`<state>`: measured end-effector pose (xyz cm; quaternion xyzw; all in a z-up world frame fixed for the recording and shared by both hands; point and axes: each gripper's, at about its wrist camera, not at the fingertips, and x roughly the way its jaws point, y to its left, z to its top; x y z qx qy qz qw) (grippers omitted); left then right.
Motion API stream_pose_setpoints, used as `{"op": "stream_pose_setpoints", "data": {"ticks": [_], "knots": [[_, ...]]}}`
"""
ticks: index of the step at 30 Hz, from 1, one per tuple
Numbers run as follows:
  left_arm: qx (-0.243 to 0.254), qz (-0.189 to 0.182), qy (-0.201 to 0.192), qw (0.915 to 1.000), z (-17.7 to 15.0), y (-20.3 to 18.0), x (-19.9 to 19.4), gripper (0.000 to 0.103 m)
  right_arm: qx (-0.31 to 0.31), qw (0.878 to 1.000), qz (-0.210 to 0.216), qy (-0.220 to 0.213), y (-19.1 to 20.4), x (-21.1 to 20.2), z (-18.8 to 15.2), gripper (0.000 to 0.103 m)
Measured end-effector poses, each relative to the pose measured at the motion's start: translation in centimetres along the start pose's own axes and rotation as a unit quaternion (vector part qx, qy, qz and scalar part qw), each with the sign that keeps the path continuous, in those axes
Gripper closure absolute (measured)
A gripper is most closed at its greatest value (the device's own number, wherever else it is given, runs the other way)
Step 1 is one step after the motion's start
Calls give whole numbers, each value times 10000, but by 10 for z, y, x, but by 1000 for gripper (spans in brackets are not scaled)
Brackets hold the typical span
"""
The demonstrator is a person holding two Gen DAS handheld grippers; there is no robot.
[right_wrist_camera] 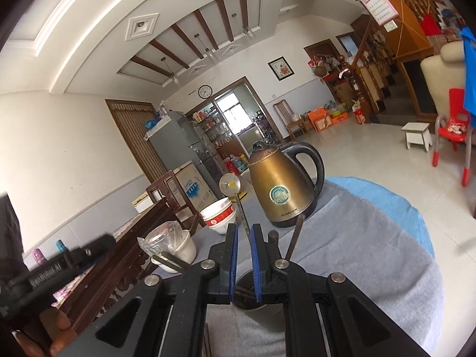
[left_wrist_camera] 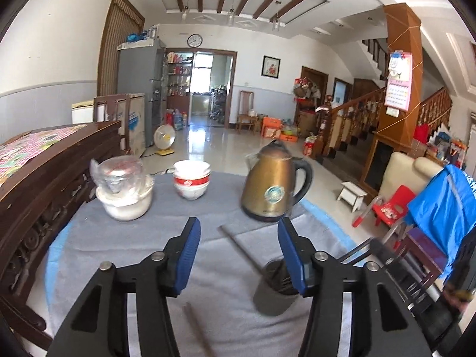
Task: Organize utensils
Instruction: 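Carry both held chopsticks over the grey cup and open both tools, then move both open tools back down to the remaining chopsticks on the cloth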
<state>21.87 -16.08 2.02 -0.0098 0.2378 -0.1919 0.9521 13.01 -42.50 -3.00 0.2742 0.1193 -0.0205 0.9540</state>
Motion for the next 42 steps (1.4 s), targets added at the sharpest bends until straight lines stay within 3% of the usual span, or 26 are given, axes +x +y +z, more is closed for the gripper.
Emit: {"op": "stream_pose_setpoints", "data": {"ticks": [6,13,18,22,27,32,34,42], "knots": [[-240,506,526,9970,-27,45,14,47,-91,9999,105,25,1,-8,-13,91],[-341,942,1295,9865,-74,85,33,47,-213,9996,173,16,-5,-19,-32,91],[-217,1058,1644,9805,-107,89,40,47,-118,9987,362,327,-12,-15,-49,91],[-57,1114,1825,9769,-131,89,43,47,-29,9940,584,925,-12,5,-76,91],[71,1126,1568,9812,-143,87,39,47,178,9779,1094,1774,-18,43,-119,91],[53,1447,863,9857,-144,92,38,47,384,9629,1491,2217,-28,68,-145,91],[-6,1484,711,9864,-144,96,40,47,502,9602,1656,2193,-32,69,-144,91],[-405,1286,1036,9854,-158,116,66,45,373,9613,1636,2186,-30,69,-147,91]]}}
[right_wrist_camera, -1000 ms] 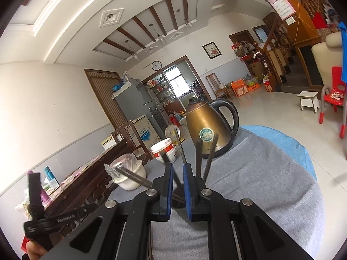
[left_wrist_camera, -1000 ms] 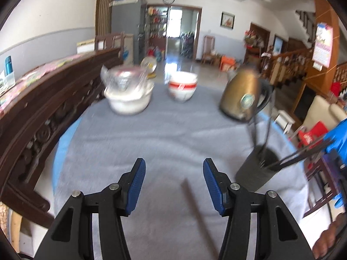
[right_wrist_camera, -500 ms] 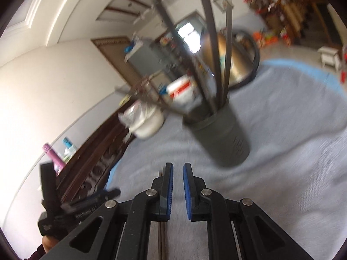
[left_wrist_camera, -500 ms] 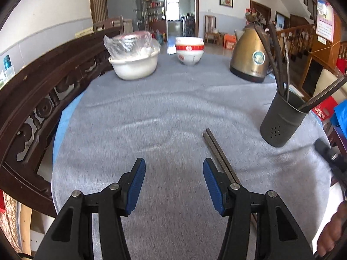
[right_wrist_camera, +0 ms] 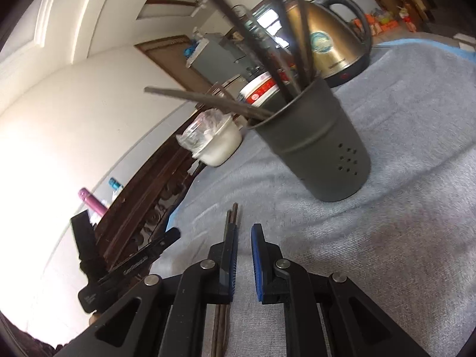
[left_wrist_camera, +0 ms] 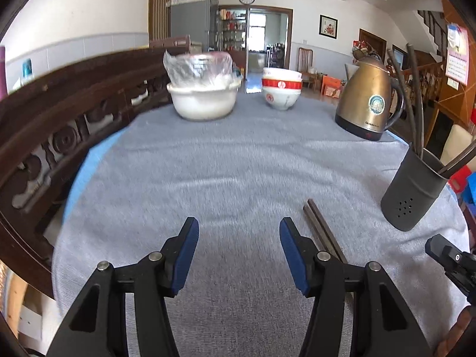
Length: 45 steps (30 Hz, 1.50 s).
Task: Organize utensils
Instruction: 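Move both open tools back down to the remaining chopsticks on the cloth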
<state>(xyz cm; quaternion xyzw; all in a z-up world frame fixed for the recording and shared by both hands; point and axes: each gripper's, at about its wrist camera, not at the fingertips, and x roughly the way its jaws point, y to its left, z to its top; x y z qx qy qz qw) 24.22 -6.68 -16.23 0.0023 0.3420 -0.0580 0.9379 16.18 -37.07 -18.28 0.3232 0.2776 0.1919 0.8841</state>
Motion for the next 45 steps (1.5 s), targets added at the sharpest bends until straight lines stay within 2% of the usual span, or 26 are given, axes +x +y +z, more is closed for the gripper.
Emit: {"op": "stream_pose_setpoints", "data": {"ticks": [5,9,13,16,35,45], "knots": [[-395,-322,184,9985,-2,13,10,41,-216,9995,-213,32,7,4,1,91],[-693,-632,324,9951,-5,23,17,30,-105,9995,-281,67,3,6,2,91],[-1361,-1057,755,9821,-12,43,36,29,-55,9992,-381,123,0,8,2,91],[-1641,-1273,681,9758,-16,52,37,28,-8,9989,-436,173,-2,11,3,91],[-1578,-1501,703,9735,-12,49,43,18,124,9953,-947,179,-7,16,3,91],[-1545,-1515,714,9737,-13,49,42,16,158,9949,-978,201,-7,20,4,91]]}}
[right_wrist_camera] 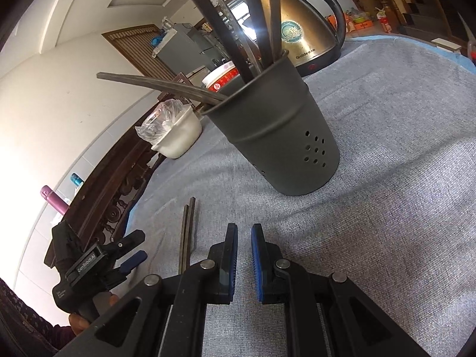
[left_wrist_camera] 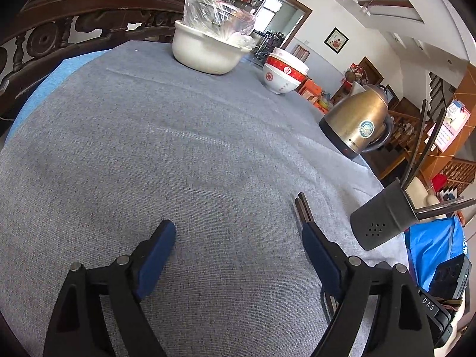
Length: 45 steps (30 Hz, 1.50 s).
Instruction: Organize utensils
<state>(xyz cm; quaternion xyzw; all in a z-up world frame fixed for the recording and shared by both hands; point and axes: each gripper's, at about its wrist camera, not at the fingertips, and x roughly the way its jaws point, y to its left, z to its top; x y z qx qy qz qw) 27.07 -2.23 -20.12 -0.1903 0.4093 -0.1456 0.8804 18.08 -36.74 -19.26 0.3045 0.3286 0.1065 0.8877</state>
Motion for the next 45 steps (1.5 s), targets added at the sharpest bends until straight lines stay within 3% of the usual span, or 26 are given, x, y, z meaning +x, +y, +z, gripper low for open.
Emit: {"op": "stream_pose_setpoints", "data": {"ticks": [15,21,25,27,28,30,31,32,34,38,41,45], "knots": [[128,205,42,9997,0,-5,3,16,-47,10000,67,-42,0,-3,-2,91],[363,688,99,9969,0,-14,4,16,42,9997,35,-243,-4,-12,-3,91],[389,903,-60,9951,1,-25,-17,16,505,9982,72,-306,-11,-26,-6,90],[670,1027,-262,9921,3,-41,-37,16,369,9983,95,-452,-2,-47,-11,88],[945,1113,-409,9884,3,-54,-49,16,179,9985,47,-511,7,-59,-11,81],[1467,1277,-779,9778,1,-78,-71,16,-69,9978,78,-651,20,-88,-10,61],[1698,1362,-928,9716,-2,-91,-80,16,-113,9969,118,-765,22,-102,-11,34],[1900,1407,-1014,9663,-5,-104,-87,16,-176,9945,117,-1021,26,-124,-14,27],[2189,1424,-985,9603,-10,-126,-93,16,-301,9897,-104,-1393,29,-158,-20,27],[2508,1543,-788,9524,-21,-165,-87,16,-187,9850,-384,-1673,12,-215,-36,28],[2872,1830,-726,9374,-33,-200,-76,16,-138,9788,-659,-1933,-5,-255,-45,28],[2914,2015,-685,9327,-43,-227,-68,16,-125,9722,-952,-2136,-20,-297,-53,28]]}}
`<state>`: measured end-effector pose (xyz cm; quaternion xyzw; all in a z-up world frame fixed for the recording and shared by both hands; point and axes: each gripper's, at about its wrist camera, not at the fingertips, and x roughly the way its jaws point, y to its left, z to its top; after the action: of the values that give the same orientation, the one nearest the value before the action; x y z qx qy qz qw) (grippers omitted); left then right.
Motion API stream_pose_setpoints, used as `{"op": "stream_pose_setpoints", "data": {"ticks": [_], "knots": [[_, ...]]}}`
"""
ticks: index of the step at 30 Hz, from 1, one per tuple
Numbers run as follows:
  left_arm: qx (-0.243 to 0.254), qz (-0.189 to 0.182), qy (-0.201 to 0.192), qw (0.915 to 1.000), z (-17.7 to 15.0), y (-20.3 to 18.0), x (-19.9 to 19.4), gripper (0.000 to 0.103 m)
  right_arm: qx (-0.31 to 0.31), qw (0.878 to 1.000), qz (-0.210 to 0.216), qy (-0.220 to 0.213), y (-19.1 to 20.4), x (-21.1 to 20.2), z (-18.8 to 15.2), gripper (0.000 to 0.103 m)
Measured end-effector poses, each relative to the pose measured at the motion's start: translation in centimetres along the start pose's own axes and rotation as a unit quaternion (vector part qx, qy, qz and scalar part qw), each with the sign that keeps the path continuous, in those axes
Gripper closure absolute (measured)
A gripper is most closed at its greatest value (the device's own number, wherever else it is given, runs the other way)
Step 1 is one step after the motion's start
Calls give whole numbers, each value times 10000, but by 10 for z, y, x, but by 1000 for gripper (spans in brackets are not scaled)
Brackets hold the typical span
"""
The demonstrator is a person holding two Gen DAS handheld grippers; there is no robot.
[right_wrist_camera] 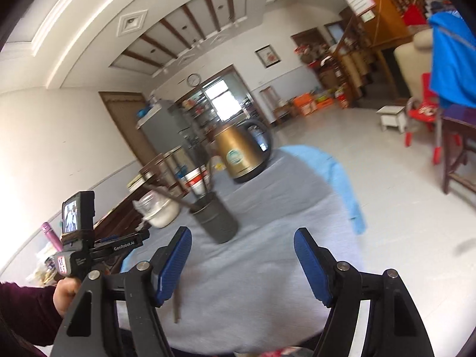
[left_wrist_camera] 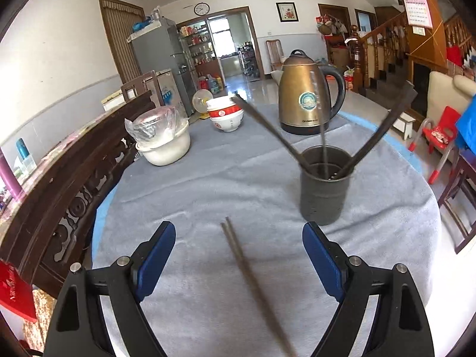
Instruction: Organize utensils
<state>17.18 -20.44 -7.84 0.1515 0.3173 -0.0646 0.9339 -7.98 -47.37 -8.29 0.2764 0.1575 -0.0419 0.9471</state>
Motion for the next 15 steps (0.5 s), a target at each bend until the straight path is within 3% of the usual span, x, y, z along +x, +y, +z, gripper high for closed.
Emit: {"op": "stream_pose_setpoints", "data": {"ticks": [10,15], "knots": [[236,311,16,9992,-2,-56,-25,16,260,9993,22,-278,-37,-60,10,28],[180,294,109,9993,-2,-69,-27,16,203,9989,-12,-417,-41,-78,15,28]]}}
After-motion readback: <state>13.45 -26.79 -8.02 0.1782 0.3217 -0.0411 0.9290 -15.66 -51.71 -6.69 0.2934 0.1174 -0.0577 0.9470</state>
